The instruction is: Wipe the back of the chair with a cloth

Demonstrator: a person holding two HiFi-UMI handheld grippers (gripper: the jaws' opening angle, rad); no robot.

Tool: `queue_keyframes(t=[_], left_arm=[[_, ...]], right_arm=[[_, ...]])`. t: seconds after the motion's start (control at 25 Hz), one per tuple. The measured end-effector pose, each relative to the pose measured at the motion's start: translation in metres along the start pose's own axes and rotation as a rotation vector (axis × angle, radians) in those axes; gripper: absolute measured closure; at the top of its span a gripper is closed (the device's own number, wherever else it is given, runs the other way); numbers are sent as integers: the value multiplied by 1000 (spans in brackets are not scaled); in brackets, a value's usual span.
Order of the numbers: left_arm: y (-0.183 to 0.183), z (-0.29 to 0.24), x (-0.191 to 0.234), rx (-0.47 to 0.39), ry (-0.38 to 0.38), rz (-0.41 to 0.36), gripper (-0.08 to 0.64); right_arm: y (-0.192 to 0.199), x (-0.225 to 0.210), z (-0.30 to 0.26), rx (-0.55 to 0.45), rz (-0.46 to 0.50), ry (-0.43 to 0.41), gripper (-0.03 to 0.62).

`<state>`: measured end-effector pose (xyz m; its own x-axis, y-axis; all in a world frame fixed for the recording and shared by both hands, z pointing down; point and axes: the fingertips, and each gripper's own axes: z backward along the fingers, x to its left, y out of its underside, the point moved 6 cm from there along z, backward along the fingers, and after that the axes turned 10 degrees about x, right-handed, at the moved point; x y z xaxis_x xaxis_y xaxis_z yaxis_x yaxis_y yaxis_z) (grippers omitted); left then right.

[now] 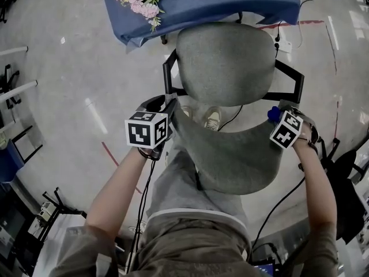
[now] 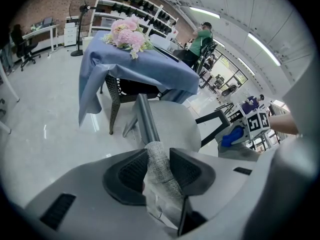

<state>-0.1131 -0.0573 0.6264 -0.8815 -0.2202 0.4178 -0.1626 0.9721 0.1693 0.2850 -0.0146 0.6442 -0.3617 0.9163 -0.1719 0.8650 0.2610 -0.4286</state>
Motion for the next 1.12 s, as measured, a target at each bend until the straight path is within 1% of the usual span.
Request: queue_keyframes(t=[0.08, 0.12, 0.2, 0.24, 0.32, 0.36, 0.48, 0.56, 0.64, 0.72, 0.84, 0.96, 1.0, 1.04, 1.12], left_arm=[[0, 0, -1, -10, -4, -5, 405], [1, 0, -1, -15, -4, -4, 405], [1, -1, 0, -19, -3, 1, 405], [1, -1, 0, -18, -3, 3, 405], [1, -1, 1, -14, -3, 3, 405], [1, -1, 1, -11, -2, 1, 405], [0, -2, 1, -10, 3, -6, 403], [0, -1, 2, -9, -2, -8, 403], [1, -1, 2, -5, -11, -6, 403], [1, -2, 2, 0, -15, -7, 403], [1, -2, 1, 4, -14, -9, 403], [0, -2, 1, 2, -12, -10, 402], [-1, -2, 1, 2, -10, -10, 402], [-1, -2, 1, 1, -9, -9, 402], [0, -2, 2, 3, -6, -5, 402]], right_arm=[[-4, 23, -4, -6, -31, -122, 463], [-7, 38, -5, -14, -30, -173, 463], [-21, 69, 1, -51, 3, -242, 463], [-32, 85, 9, -91, 12, -293, 463], [-60, 117, 31, -205, 7, -428, 463], [-75, 130, 44, -264, 9, -481, 463], [-125, 150, 86, -445, 0, -588, 463], [-159, 151, 117, -569, -22, -618, 463], [-185, 147, 142, -669, -28, -601, 463], [-199, 142, 157, -727, -25, -567, 463], [-197, 153, 152, -707, 19, -516, 463], [-171, 158, 134, -681, -21, -558, 465], [-156, 159, 126, -644, -18, -568, 465], [-139, 160, 116, -585, 2, -564, 465], [-99, 162, 92, -435, 64, -509, 466]])
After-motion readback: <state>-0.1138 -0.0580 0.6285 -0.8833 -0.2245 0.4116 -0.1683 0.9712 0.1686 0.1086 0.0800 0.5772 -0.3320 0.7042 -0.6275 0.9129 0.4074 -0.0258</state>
